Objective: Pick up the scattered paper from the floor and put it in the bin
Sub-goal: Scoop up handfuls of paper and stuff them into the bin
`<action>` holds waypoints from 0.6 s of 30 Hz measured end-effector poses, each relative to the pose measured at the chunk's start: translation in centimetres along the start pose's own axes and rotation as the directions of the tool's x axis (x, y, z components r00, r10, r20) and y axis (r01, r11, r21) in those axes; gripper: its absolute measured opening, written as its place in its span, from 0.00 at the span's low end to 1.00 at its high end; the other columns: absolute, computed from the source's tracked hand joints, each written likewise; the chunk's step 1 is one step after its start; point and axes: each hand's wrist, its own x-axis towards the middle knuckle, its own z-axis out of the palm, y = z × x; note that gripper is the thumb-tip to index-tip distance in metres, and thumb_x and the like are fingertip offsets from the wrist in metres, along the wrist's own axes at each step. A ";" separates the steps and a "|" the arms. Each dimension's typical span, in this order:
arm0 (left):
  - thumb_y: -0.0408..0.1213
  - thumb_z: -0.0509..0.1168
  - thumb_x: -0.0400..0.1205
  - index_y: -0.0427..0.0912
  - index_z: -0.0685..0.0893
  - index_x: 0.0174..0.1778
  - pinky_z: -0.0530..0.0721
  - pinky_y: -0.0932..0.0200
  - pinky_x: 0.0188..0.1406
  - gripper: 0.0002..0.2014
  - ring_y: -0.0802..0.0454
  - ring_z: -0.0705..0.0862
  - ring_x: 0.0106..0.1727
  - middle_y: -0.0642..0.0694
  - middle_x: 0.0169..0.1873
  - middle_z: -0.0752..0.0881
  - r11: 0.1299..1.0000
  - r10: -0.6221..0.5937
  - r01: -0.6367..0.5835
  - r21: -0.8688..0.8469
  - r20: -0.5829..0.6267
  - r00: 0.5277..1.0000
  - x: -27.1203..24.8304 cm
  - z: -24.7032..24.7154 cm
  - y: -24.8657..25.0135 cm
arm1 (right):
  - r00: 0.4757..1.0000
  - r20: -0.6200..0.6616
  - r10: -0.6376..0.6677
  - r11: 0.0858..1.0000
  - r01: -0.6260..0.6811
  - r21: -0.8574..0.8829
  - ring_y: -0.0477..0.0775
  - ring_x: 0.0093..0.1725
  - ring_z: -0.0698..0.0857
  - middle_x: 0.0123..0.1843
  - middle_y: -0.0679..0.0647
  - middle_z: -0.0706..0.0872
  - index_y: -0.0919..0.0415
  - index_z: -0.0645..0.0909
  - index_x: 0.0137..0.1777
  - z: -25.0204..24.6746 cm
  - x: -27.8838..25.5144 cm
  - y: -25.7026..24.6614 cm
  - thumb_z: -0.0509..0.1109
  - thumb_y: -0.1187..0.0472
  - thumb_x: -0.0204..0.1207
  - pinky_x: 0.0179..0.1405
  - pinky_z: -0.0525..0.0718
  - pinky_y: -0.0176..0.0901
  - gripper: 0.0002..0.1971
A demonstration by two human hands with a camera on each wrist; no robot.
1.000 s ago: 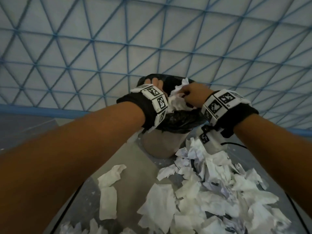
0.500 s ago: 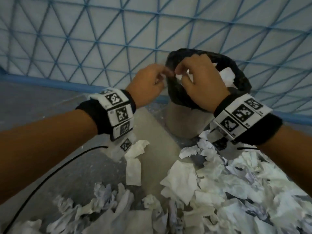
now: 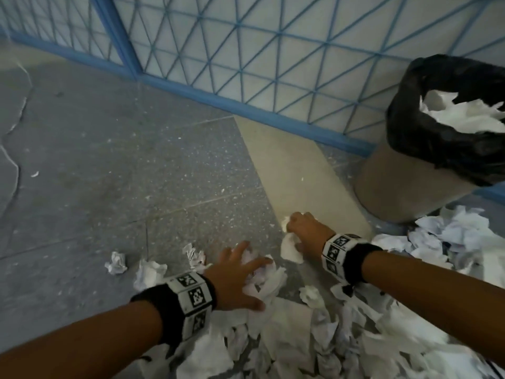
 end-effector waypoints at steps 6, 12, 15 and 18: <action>0.46 0.63 0.78 0.57 0.64 0.74 0.73 0.42 0.68 0.28 0.35 0.62 0.75 0.46 0.79 0.56 0.979 0.042 -0.013 0.205 -0.136 0.990 1.7 1.5 2.5 | 0.971 -0.217 0.100 0.951 -0.029 0.309 0.65 0.57 0.81 0.57 0.67 0.80 0.68 0.76 0.56 -2.5 -2.4 0.3 0.63 0.69 0.75 0.55 0.76 0.51 0.11; 0.35 0.68 0.77 0.40 0.77 0.64 0.73 0.59 0.61 0.19 0.41 0.77 0.64 0.36 0.66 0.71 0.946 -0.031 -0.088 -0.312 -0.358 0.933 3.7 -2.0 2.1 | 0.978 -0.203 -0.057 0.993 0.076 0.088 0.64 0.62 0.73 0.61 0.63 0.77 0.61 0.74 0.62 -1.4 -7.0 -2.8 0.63 0.64 0.74 0.56 0.76 0.57 0.16; 0.33 0.70 0.75 0.37 0.78 0.62 0.72 0.60 0.60 0.19 0.41 0.77 0.64 0.35 0.64 0.73 0.920 -0.063 -0.107 -0.376 -0.413 0.909 4.5 -2.7 2.1 | 0.995 -0.067 -0.077 0.997 0.078 0.008 0.67 0.73 0.64 0.77 0.60 0.64 0.55 0.62 0.75 0.9 -8.9 -3.5 0.61 0.49 0.76 0.70 0.71 0.62 0.28; 0.31 0.68 0.76 0.37 0.78 0.61 0.71 0.63 0.56 0.17 0.42 0.77 0.63 0.35 0.65 0.72 0.926 -0.078 -0.095 -0.366 -0.431 0.899 4.9 -2.4 2.5 | 0.986 0.168 0.002 1.000 -0.003 0.008 0.70 0.81 0.47 0.85 0.56 0.43 0.45 0.45 0.80 3.4 -9.7 -3.3 0.62 0.35 0.71 0.78 0.59 0.69 0.42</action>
